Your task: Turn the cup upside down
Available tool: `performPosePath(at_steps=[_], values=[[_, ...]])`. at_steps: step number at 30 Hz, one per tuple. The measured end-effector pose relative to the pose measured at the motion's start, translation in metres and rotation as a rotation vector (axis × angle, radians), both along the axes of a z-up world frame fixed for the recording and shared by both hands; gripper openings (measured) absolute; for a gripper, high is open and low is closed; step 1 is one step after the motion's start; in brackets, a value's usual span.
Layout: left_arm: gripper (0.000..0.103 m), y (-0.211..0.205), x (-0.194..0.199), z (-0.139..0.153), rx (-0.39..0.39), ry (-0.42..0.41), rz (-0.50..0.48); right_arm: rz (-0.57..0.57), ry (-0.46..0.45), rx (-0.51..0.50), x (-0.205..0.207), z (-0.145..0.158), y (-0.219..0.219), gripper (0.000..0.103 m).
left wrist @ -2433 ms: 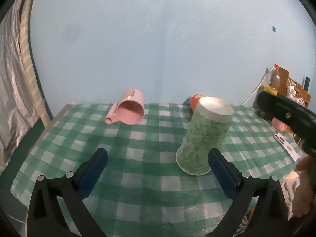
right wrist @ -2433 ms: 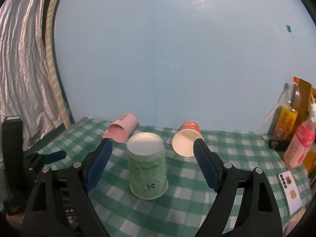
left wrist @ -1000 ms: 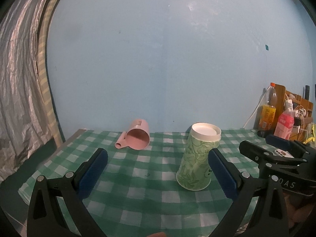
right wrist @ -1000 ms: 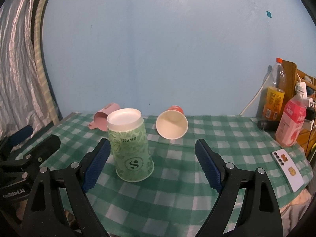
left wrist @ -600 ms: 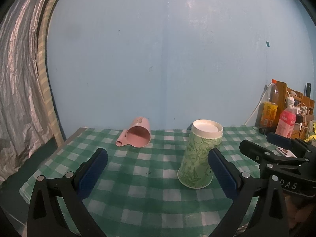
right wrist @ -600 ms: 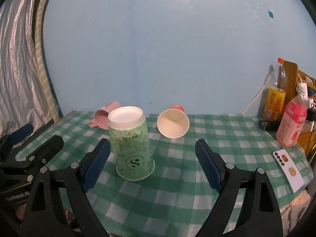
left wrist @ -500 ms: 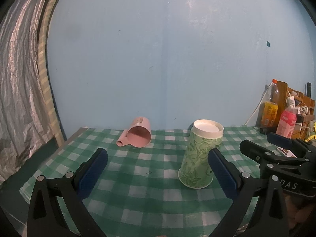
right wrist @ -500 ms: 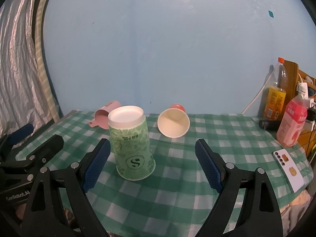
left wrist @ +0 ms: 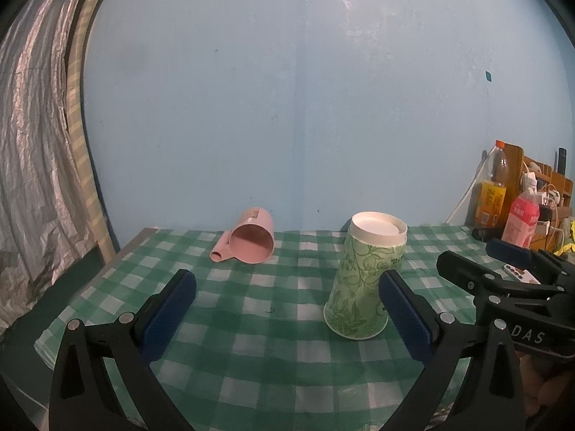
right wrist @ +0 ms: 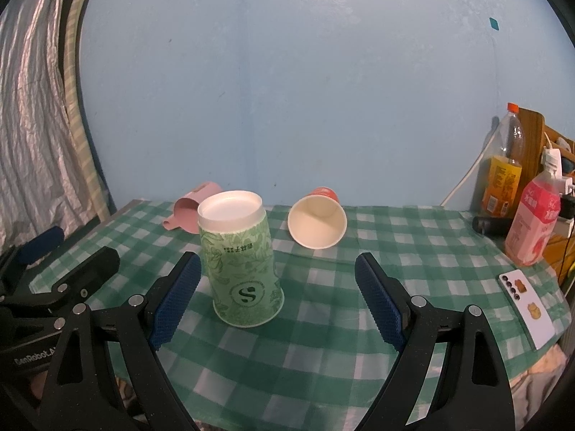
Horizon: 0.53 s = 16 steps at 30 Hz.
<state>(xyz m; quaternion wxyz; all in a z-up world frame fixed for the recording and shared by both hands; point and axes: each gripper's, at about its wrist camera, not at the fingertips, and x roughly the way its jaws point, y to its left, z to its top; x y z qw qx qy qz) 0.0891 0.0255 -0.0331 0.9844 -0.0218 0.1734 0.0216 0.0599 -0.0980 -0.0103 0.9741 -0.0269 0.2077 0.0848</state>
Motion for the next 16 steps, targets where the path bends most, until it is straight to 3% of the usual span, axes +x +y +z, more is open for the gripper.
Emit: performPosePath(at_steps=[16], values=[[0.103,0.001,0.0053,-0.0038,-0.01,0.025,0.01,-0.003,0.007,0.001,0.0013,-0.0021,-0.0013,0.087]])
